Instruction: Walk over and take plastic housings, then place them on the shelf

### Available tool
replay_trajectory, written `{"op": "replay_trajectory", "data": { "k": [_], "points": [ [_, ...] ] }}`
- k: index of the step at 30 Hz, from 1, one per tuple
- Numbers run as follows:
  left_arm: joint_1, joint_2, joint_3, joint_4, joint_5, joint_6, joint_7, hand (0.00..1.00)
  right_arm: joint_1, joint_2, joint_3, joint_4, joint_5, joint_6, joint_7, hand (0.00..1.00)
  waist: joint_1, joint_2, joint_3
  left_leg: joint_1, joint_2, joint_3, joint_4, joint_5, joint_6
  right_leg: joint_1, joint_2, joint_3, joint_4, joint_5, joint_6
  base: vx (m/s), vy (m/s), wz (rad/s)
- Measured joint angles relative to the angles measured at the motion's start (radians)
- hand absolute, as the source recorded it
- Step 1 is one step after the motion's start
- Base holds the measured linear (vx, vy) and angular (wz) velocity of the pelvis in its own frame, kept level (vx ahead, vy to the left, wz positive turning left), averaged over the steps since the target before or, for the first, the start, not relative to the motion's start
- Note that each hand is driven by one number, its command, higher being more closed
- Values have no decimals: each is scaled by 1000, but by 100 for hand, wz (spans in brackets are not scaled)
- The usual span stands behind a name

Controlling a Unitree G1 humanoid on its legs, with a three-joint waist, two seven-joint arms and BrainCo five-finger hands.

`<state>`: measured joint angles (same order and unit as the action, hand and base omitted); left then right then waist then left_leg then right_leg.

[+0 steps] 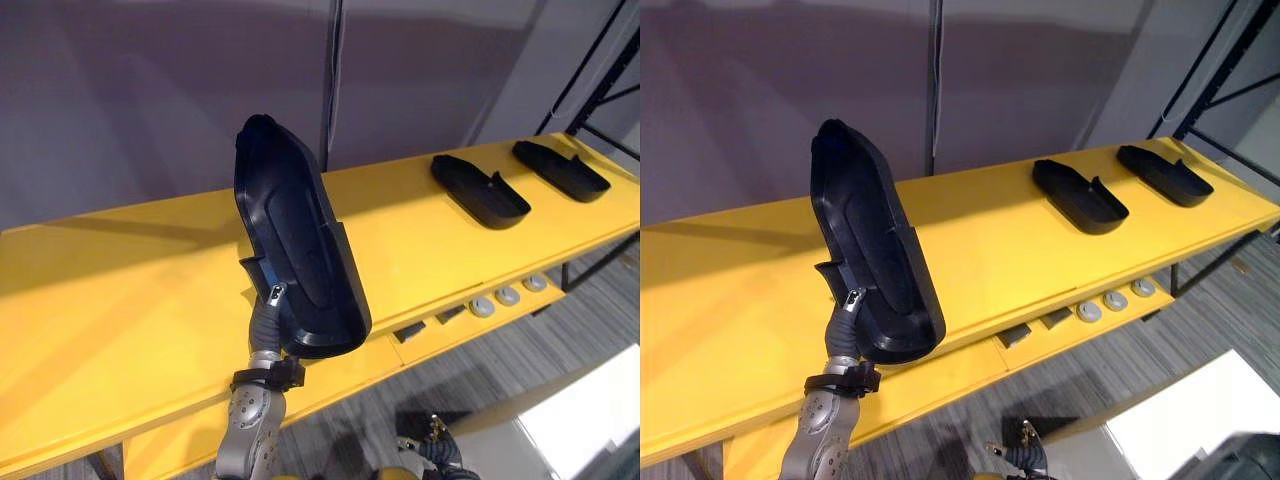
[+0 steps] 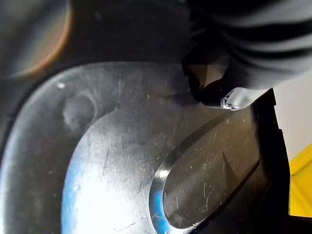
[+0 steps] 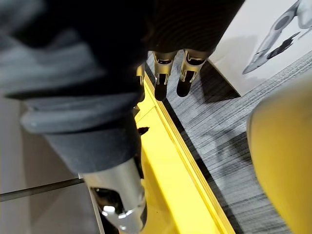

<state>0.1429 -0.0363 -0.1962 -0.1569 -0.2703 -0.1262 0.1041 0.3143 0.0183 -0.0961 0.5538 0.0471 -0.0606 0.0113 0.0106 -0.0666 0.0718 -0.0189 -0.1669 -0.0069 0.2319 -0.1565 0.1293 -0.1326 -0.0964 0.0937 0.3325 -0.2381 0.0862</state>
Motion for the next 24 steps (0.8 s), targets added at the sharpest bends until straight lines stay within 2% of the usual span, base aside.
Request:
{"op": "replay_trajectory", "data": {
  "k": [2,3,9,12,18,19,20,21,22,24],
  "points": [
    [-1,-7,-5,11,0,0,2,100,0,0,0,0,0,0,1,0,6,0,-24,16,13,0,-2,-13,-22,39,19,2,-60,58,-31,321,-118,9],
    [-2,-8,-5,16,1,0,6,100,-8,1,0,1,0,0,1,0,7,3,-37,22,24,2,-5,-19,-32,65,27,1,-97,92,-16,246,-101,-5],
    [-40,-10,-12,74,96,5,34,100,-15,8,-3,12,-1,0,1,0,2,6,-71,82,77,10,-45,-41,-79,128,74,2,-159,114,-37,224,-110,-10],
    [-64,-10,-27,116,119,17,58,100,-4,0,-3,17,-1,0,2,0,-6,7,-85,90,81,17,-60,-34,-98,138,77,5,-184,120,-48,99,-31,-7],
    [-76,-10,-24,200,157,39,99,100,-5,-24,-4,61,-5,0,1,0,-39,28,-110,105,72,29,-42,-33,-99,162,68,2,-195,132,-58,37,49,-3],
    [-86,-8,-15,224,157,40,104,100,-13,-20,-4,77,-5,0,1,0,-43,14,-108,72,59,34,18,-35,-137,169,44,1,-205,142,-57,-38,123,30],
    [-115,5,-15,281,161,43,108,100,-40,-2,-4,128,-5,2,-1,0,-48,-30,-98,19,60,67,46,-101,-79,181,-13,8,-221,142,-54,-64,80,35],
    [-128,-1,-14,309,165,44,110,100,-58,-3,-7,149,-5,3,-1,0,-48,-28,-92,24,95,69,-31,-77,-97,180,-13,5,-217,142,-53,-92,50,39],
    [-141,-12,-6,355,172,53,118,100,-88,-16,-15,175,-6,5,0,0,-58,-5,-82,58,149,110,-163,70,-129,185,-3,6,-212,140,-43,-86,34,5],
    [-165,-6,13,379,173,54,132,100,-109,-7,2,164,-15,6,7,0,-50,3,-83,78,146,121,-194,92,-129,169,-10,12,-202,150,-42,-66,107,-10]
  ]
}}
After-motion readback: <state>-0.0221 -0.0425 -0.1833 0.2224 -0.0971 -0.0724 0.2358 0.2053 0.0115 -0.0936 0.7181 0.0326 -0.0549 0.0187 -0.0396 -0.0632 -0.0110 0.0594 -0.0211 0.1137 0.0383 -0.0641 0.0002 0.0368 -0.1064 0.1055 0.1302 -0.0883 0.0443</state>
